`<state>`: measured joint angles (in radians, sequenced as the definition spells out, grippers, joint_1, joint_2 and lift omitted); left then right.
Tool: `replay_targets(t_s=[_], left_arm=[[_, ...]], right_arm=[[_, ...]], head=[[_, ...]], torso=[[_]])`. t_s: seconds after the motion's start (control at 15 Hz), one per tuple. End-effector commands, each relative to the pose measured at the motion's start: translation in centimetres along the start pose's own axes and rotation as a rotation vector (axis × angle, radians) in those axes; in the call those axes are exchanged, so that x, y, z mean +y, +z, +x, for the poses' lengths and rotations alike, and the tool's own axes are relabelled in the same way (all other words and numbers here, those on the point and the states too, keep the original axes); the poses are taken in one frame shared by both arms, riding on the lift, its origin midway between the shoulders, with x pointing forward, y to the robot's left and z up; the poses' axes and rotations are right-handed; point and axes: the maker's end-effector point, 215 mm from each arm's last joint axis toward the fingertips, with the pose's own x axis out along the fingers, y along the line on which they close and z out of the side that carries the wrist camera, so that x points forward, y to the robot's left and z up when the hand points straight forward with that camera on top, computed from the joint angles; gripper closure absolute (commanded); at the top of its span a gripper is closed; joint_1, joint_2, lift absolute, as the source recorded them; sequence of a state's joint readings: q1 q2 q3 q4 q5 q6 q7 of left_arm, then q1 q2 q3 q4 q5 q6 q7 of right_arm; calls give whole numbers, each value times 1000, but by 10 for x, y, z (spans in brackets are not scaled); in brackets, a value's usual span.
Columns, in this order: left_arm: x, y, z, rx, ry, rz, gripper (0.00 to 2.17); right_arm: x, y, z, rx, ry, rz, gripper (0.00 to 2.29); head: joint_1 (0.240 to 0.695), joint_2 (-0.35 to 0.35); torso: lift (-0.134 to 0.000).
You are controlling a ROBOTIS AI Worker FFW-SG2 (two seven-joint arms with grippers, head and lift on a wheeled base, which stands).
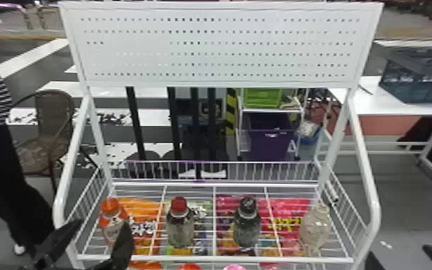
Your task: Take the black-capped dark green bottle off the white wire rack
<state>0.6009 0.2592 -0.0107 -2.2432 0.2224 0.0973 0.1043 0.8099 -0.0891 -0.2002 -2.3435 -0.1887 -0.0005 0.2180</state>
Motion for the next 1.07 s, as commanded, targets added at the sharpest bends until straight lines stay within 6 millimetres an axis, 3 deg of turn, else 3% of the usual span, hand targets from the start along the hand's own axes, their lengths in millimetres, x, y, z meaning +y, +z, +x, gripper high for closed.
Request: replay_targets(t_s=[0.0, 0.47, 0.6, 0.87, 1.0], left_arm=[[0, 0, 0, -1, 0, 0, 147], [0, 1, 2, -1, 0, 1, 147], [-1, 1, 2, 0, -1, 0, 147], [-1, 0, 2, 3, -1, 1, 147], [0, 0, 1, 4, 0, 1, 147]], right_arm=[[0, -1, 0, 1, -1, 0, 70], [0, 0, 0, -5, -3, 2, 70], [1, -8, 0, 4, -1, 7, 70], [25, -55, 10, 5, 30, 34, 70], [49, -83, 20, 6, 65, 58, 70]], head=[[499, 0], [499, 0], [499, 0], [499, 0], [499, 0]], torso=[[0], [0], [0], [0], [0]])
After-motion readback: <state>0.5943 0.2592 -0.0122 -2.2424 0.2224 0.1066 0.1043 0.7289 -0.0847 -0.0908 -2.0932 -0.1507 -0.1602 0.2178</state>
